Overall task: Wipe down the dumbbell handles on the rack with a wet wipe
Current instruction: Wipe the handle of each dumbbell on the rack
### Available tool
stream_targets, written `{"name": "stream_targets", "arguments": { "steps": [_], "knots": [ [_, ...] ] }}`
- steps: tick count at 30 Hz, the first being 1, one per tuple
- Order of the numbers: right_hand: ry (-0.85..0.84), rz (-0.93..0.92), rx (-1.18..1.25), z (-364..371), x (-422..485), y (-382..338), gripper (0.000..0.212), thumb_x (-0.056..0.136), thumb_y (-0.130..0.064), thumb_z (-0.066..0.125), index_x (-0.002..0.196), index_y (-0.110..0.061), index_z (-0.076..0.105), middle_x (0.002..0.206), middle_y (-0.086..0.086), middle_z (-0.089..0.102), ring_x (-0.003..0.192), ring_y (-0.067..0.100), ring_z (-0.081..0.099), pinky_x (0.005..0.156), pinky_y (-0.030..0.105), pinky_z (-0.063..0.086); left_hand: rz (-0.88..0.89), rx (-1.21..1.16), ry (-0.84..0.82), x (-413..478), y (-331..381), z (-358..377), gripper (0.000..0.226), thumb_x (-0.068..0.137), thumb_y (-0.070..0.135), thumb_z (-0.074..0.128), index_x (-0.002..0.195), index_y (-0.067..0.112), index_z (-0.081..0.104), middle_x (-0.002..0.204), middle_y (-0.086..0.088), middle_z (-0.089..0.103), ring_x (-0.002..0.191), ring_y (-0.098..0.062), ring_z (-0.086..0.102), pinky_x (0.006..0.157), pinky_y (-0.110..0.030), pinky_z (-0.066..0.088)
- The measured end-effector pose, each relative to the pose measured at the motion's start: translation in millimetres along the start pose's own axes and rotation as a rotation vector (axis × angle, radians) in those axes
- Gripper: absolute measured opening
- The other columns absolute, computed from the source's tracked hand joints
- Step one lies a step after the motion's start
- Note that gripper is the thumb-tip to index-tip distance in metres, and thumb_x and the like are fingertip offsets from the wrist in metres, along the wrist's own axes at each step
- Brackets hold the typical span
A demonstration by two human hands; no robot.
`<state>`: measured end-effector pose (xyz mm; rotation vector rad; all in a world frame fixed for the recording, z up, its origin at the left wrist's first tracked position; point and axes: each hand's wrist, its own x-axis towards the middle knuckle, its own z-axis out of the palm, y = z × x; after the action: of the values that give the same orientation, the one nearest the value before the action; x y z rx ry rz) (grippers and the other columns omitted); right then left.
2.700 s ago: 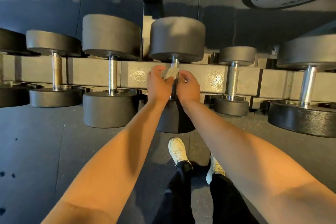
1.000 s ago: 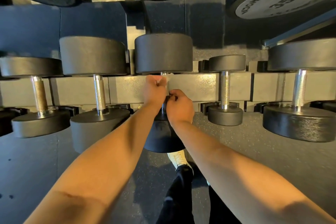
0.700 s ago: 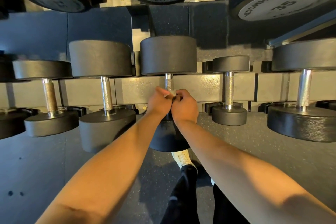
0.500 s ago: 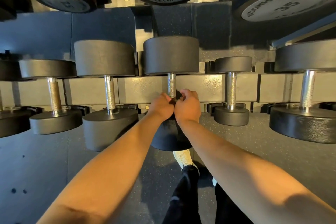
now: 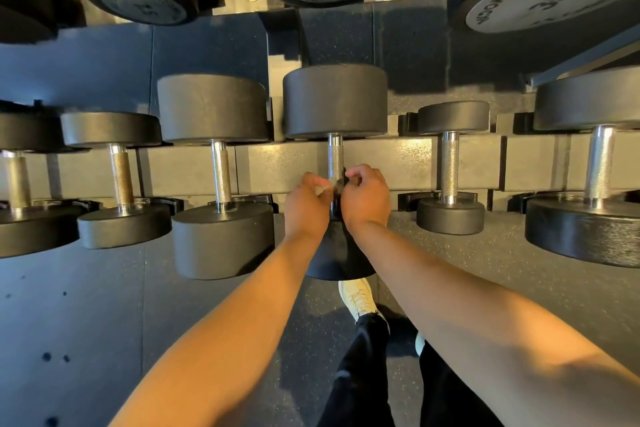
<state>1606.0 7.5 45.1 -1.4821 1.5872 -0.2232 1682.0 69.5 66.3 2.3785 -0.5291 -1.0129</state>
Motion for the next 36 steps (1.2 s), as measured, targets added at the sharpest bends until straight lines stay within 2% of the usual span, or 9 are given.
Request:
{"name": "stream_targets", "arguments": {
  "steps": [7, 12, 14, 16, 20, 24, 29, 32, 36],
  "knots": [
    [-0.022, -0.022, 0.116, 0.1, 0.2, 3.5, 0.013, 0.098, -0.028, 0.049, 0.102, -0.033, 0.061, 0.104, -0.008, 0.063, 0.091, 0.014, 0.061, 0.078, 0.035, 0.052, 0.22, -0.032, -0.012, -3.3, 14.0, 9.2, 0.048, 0.102, 0.015, 0.053, 0.146, 0.03, 0.039, 0.12, 0.008, 0.058, 0.095, -0.006, 0.055, 0.072, -0.016, 0.04],
    [-0.187, -0.025, 0.306, -8.0, 10.9, 6.0, 0.018, 0.096, -0.015, 0.057, 0.09, -0.03, 0.063, 0.087, -0.011, 0.065, 0.083, 0.008, 0.063, 0.076, 0.027, 0.052, 0.207, -0.029, -0.054, 3.2, 7.6, 12.1, 0.057, 0.102, 0.021, 0.053, 0.154, 0.035, 0.033, 0.142, 0.003, 0.056, 0.114, -0.008, 0.057, 0.084, -0.017, 0.047],
    [-0.148, 0.042, 0.34, -6.8, 18.7, 3.2, 0.023, 0.092, -0.005, 0.054, 0.083, -0.026, 0.06, 0.083, -0.006, 0.064, 0.082, 0.015, 0.063, 0.073, 0.026, 0.052, 0.207, -0.07, -0.029, 3.3, 8.7, 12.7, 0.056, 0.099, 0.02, 0.053, 0.15, 0.037, 0.038, 0.137, 0.004, 0.06, 0.115, -0.012, 0.061, 0.092, -0.03, 0.055],
    [-0.05, 0.137, 0.4, -6.4, 27.5, -2.9, 0.026, 0.09, 0.002, 0.051, 0.083, -0.023, 0.056, 0.085, -0.001, 0.064, 0.084, 0.022, 0.065, 0.072, 0.03, 0.054, 0.183, -0.132, 0.05, 0.3, 9.5, 14.1, 0.047, 0.096, 0.022, 0.051, 0.139, 0.042, 0.048, 0.119, 0.01, 0.066, 0.102, -0.011, 0.066, 0.086, -0.039, 0.058],
    [-0.003, 0.348, 0.675, -7.9, 45.5, -17.8, 0.027, 0.094, 0.003, 0.052, 0.091, -0.022, 0.061, 0.097, 0.005, 0.067, 0.084, 0.018, 0.068, 0.062, 0.017, 0.053, 0.095, -0.049, 0.147, -3.1, 10.7, 16.8, 0.04, 0.099, 0.024, 0.044, 0.135, 0.037, 0.056, 0.109, 0.015, 0.066, 0.097, -0.01, 0.061, 0.08, -0.03, 0.048],
    [-0.092, 0.316, 0.654, 5.7, 47.1, -26.9, 0.019, 0.093, -0.006, 0.063, 0.1, -0.023, 0.067, 0.102, -0.002, 0.07, 0.096, 0.014, 0.067, 0.086, 0.024, 0.055, 0.049, 0.068, 0.104, 1.7, 10.9, 19.2, 0.039, 0.1, 0.021, 0.04, 0.131, 0.032, 0.06, 0.098, 0.011, 0.063, 0.09, -0.014, 0.062, 0.074, -0.029, 0.046],
    [-0.119, 0.283, 0.561, 13.8, 53.8, -32.3, 0.011, 0.089, -0.008, 0.064, 0.089, -0.018, 0.059, 0.085, 0.002, 0.063, 0.078, 0.017, 0.061, 0.07, 0.027, 0.053, 0.103, 0.089, 0.115, 3.4, 7.1, 19.6, 0.042, 0.101, 0.019, 0.04, 0.138, 0.029, 0.057, 0.101, 0.002, 0.069, 0.088, -0.018, 0.063, 0.077, -0.033, 0.052],
    [-0.142, 0.247, 0.436, 16.5, 57.0, -36.7, 0.015, 0.087, -0.011, 0.064, 0.087, -0.019, 0.052, 0.091, 0.008, 0.063, 0.086, 0.026, 0.065, 0.08, 0.038, 0.056, 0.143, 0.1, 0.114, 4.9, 7.6, 19.1, 0.041, 0.103, 0.017, 0.04, 0.139, 0.028, 0.055, 0.1, -0.001, 0.068, 0.088, -0.02, 0.063, 0.077, -0.034, 0.051],
    [-0.195, 0.147, 0.231, 7.7, 54.2, -32.5, 0.009, 0.095, -0.014, 0.06, 0.102, -0.02, 0.058, 0.09, -0.002, 0.062, 0.083, 0.015, 0.061, 0.069, 0.027, 0.049, 0.13, 0.096, 0.099, 1.3, 10.0, 17.3, 0.043, 0.104, 0.017, 0.04, 0.144, 0.029, 0.049, 0.098, 0.001, 0.066, 0.088, -0.017, 0.062, 0.077, -0.033, 0.052]
  ]
}}
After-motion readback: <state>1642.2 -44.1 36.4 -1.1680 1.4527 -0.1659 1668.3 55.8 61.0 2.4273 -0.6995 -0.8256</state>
